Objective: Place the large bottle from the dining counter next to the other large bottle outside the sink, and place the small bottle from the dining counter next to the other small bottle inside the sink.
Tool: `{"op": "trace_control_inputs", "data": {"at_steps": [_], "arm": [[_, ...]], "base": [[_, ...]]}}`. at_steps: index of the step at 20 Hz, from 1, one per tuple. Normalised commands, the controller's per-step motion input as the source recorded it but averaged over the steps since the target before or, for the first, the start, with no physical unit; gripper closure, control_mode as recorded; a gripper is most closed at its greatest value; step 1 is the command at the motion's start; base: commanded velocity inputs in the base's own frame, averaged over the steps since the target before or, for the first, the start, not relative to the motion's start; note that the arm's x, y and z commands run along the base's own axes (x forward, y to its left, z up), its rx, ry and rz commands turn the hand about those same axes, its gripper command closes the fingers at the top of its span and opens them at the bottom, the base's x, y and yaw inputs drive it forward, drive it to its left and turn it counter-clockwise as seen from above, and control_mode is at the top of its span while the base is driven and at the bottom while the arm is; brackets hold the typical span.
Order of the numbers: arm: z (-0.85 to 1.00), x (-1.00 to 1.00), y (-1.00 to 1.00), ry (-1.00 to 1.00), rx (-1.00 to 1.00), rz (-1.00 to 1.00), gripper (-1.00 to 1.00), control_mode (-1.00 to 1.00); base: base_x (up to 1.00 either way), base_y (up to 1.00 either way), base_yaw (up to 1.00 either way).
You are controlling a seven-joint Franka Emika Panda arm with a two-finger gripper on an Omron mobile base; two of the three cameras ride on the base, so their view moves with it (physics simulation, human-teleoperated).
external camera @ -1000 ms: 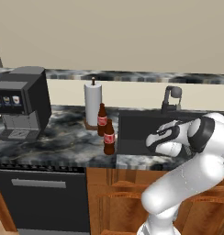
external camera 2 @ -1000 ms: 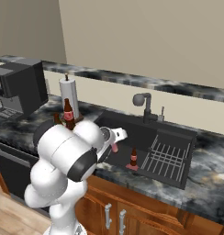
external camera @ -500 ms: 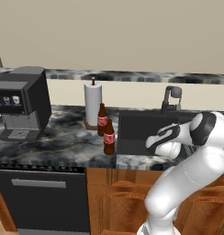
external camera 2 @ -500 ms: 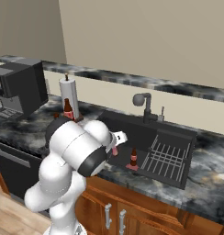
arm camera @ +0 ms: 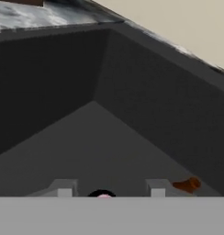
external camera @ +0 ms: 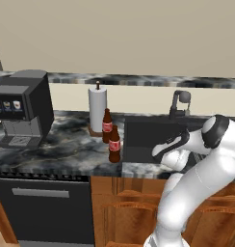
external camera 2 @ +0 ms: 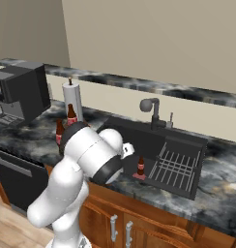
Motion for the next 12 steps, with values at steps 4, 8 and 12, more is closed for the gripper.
{"op": "trace_control_inputs", "data": {"at_steps": [4, 8, 12], "arm": [[-0.02, 0.0, -0.28, -0.04, 0.0, 0.02, -1.0, -1.0], [0.0, 0.01, -0.31, -0.05, 0.0, 0.02, -1.0, -1.0], [0.02, 0.14, -0.26, -0.05, 0.0, 0.01, -1.0, -1.0]], "base": [[0.0, 0.0, 0.0], [0.0, 0.0, 0.0], [0.0, 0.0, 0.0]]}}
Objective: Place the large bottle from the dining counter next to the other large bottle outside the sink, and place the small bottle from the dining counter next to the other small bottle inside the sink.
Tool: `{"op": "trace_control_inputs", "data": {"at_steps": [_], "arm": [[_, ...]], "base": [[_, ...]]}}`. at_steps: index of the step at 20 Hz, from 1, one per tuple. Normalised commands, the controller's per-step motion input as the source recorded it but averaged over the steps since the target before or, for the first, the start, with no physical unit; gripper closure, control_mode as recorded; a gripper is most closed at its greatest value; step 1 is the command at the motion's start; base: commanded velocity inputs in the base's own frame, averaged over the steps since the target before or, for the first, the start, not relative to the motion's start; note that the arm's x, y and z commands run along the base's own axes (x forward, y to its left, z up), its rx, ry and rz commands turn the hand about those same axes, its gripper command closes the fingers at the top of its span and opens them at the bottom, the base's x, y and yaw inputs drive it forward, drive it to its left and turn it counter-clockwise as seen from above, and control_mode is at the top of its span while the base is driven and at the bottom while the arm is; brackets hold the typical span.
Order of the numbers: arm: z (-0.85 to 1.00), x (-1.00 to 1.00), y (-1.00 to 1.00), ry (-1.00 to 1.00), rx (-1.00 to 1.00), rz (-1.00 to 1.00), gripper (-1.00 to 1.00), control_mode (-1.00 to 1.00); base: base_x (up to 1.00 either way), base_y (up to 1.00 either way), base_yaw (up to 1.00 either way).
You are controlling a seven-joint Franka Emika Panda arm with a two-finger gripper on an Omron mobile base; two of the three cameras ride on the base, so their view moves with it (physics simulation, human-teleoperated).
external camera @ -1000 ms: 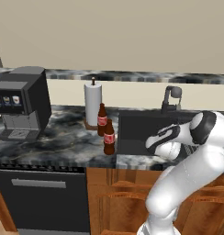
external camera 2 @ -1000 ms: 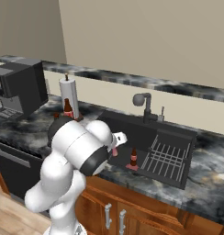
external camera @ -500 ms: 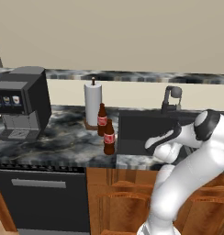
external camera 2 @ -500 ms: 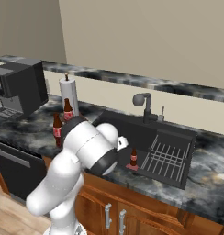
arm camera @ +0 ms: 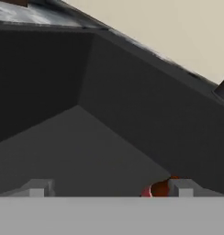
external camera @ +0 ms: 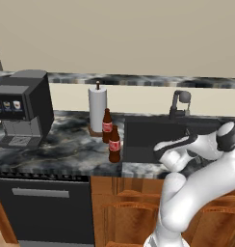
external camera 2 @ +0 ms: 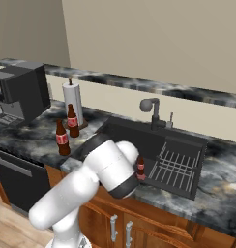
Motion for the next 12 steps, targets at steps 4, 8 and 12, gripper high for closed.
{"op": "trace_control_inputs", "data": {"at_steps": [4, 8, 12], "arm": [[0.26, 0.35, -0.08, -0.03, 0.0, 0.02, -1.0, -1.0], [0.27, 0.29, 0.0, 0.0, 0.0, 0.01, -1.0, -1.0], [0.23, 0.07, 0.12, 0.0, 0.0, 0.0, -1.0, -1.0]], "base": [[0.0, 0.0, 0.0], [0.0, 0.0, 0.0], [0.0, 0.0, 0.0]]}}
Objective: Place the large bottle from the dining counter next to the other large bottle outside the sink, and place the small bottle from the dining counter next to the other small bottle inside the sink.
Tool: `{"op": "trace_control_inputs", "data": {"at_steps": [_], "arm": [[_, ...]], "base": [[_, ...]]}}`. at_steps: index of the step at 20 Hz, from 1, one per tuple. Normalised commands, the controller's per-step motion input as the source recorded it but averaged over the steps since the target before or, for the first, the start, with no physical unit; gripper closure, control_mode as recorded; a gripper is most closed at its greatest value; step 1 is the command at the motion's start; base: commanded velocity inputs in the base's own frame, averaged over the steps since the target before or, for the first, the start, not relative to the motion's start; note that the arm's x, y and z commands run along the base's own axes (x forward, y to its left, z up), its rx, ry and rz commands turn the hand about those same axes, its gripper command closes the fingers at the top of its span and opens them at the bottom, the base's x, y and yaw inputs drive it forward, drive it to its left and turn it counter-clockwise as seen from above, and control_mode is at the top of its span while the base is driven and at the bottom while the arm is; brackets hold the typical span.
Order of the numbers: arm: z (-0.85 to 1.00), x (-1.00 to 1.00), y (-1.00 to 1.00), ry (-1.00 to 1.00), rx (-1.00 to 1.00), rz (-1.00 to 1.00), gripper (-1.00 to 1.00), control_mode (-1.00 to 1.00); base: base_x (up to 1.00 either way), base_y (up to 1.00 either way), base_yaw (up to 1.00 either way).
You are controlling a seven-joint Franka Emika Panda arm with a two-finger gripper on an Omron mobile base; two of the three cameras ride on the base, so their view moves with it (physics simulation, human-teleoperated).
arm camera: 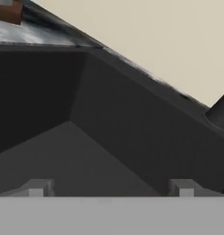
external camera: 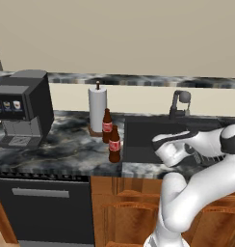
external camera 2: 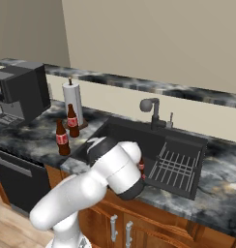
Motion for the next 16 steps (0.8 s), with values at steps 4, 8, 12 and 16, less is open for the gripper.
{"op": "trace_control_inputs", "data": {"at_steps": [4, 8, 12, 16], "arm": [[0.31, -0.14, 0.27, 0.0, 0.0, 0.0, -1.0, -1.0], [0.47, -0.29, 0.26, 0.0, 0.0, -0.01, -1.0, -1.0], [0.53, -0.22, 0.11, 0.0, 0.0, -0.02, -1.0, -1.0], [0.57, -0.23, 0.01, 0.0, 0.0, -0.02, -1.0, -1.0]], "base": [[0.0, 0.0, 0.0], [0.0, 0.0, 0.0], [0.0, 0.0, 0.0], [0.0, 0.0, 0.0]]}}
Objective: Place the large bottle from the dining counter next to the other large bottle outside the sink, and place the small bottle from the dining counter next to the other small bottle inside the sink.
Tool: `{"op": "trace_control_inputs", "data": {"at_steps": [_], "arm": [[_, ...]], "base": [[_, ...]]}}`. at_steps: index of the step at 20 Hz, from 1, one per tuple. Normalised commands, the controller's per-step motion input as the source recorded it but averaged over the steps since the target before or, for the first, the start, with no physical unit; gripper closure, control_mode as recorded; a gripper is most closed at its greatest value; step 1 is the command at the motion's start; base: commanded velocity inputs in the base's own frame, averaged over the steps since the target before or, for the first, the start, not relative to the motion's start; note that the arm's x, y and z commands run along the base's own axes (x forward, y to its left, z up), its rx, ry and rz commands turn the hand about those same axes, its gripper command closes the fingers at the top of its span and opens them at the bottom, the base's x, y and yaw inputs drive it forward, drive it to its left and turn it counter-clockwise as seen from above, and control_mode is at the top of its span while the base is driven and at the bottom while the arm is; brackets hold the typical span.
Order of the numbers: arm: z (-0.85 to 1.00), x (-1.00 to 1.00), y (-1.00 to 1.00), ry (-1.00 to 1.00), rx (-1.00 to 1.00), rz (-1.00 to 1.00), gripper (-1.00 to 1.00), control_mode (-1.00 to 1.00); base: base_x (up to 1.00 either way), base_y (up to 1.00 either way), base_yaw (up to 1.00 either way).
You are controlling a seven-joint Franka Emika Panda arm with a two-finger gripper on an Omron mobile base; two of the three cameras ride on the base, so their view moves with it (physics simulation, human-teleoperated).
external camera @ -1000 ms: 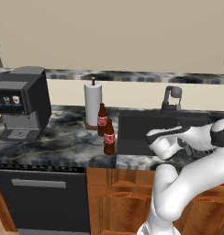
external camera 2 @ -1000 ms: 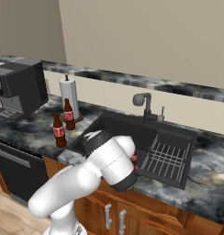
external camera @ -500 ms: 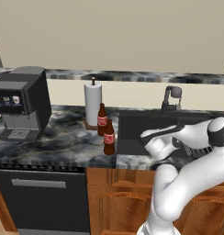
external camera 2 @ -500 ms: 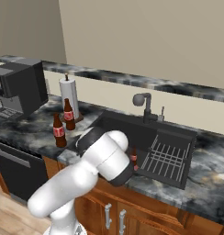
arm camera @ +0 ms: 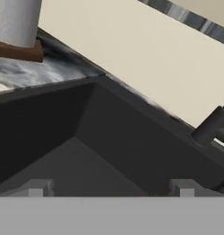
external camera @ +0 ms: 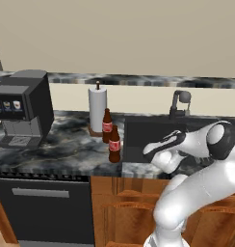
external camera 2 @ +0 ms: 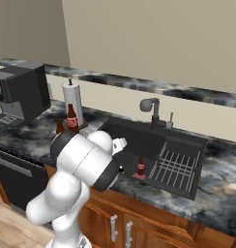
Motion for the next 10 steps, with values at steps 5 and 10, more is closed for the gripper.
{"op": "trace_control_inputs", "data": {"at_steps": [5, 10], "arm": [[0.65, -0.23, 0.0, 0.0, 0.0, -0.01, -1.0, -1.0], [0.66, -0.3, 0.0, 0.0, 0.02, 0.0, -1.0, -1.0]], "base": [[0.0, 0.0, 0.0], [0.0, 0.0, 0.0]]}}
